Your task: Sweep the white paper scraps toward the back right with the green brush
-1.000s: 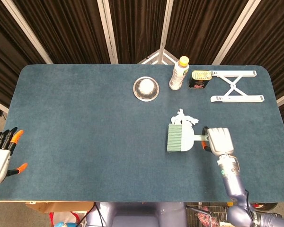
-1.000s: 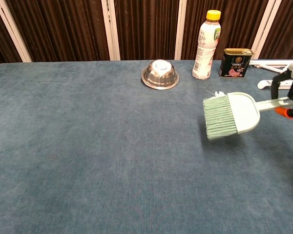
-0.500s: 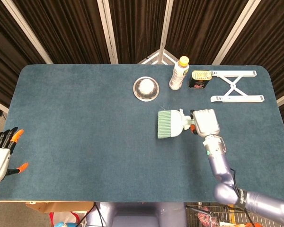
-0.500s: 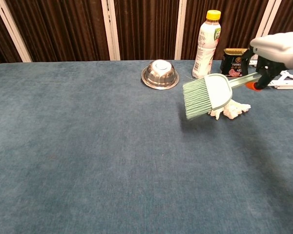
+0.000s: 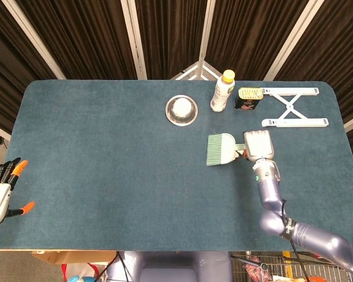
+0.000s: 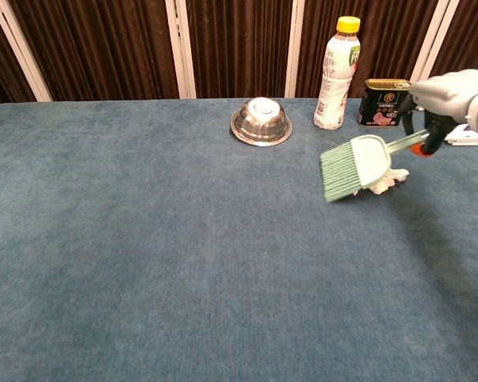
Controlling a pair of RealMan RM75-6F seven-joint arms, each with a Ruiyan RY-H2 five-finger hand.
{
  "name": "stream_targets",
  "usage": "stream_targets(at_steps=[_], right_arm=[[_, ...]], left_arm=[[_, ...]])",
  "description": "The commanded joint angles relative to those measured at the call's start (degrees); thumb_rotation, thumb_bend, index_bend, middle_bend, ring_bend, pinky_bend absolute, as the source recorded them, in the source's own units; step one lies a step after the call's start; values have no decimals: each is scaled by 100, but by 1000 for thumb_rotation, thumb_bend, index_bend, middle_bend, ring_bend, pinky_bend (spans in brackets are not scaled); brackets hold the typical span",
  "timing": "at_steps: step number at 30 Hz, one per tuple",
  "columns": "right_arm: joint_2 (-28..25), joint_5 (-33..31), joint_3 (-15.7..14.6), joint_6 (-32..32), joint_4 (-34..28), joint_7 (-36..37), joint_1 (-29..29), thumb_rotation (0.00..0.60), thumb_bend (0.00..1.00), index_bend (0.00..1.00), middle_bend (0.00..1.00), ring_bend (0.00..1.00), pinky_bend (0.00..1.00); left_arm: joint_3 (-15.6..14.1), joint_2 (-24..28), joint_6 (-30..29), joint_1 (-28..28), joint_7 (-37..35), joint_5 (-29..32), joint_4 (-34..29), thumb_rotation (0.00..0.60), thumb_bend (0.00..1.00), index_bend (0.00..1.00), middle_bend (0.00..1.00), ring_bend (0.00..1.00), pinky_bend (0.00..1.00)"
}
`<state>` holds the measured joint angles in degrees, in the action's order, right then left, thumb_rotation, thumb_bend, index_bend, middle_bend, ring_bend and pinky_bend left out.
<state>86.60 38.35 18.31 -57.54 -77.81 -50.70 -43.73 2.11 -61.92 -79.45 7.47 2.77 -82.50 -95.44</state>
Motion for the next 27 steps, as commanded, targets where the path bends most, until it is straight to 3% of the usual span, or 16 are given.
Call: stream_targets(at_steps=[1, 14, 21, 27], right_arm=[[-203, -66, -68, -72, 56, -21, 55, 600, 488, 804, 950, 966, 899], [-1469, -427, -189, -387, -108, -62, 503, 600, 489, 805, 950, 966, 899], [-2013, -242, -24, -514, -847, 228, 539, 600, 489, 804, 950, 966, 899], [-1949, -19, -118, -616, -1454, 97, 370, 600, 489, 805, 950, 966, 899]], left_arm=[[-19, 12, -13, -12, -5, -27, -10, 600, 0, 0, 0, 0, 0], [-49, 46, -95, -43, -60, -122, -84, 600, 0, 0, 0, 0, 0], [-52, 28, -52, -14, -24, -127, -109, 600, 0, 0, 0, 0, 0], [-56, 1, -7, 28, 30, -158, -121, 600, 0, 0, 0, 0, 0]])
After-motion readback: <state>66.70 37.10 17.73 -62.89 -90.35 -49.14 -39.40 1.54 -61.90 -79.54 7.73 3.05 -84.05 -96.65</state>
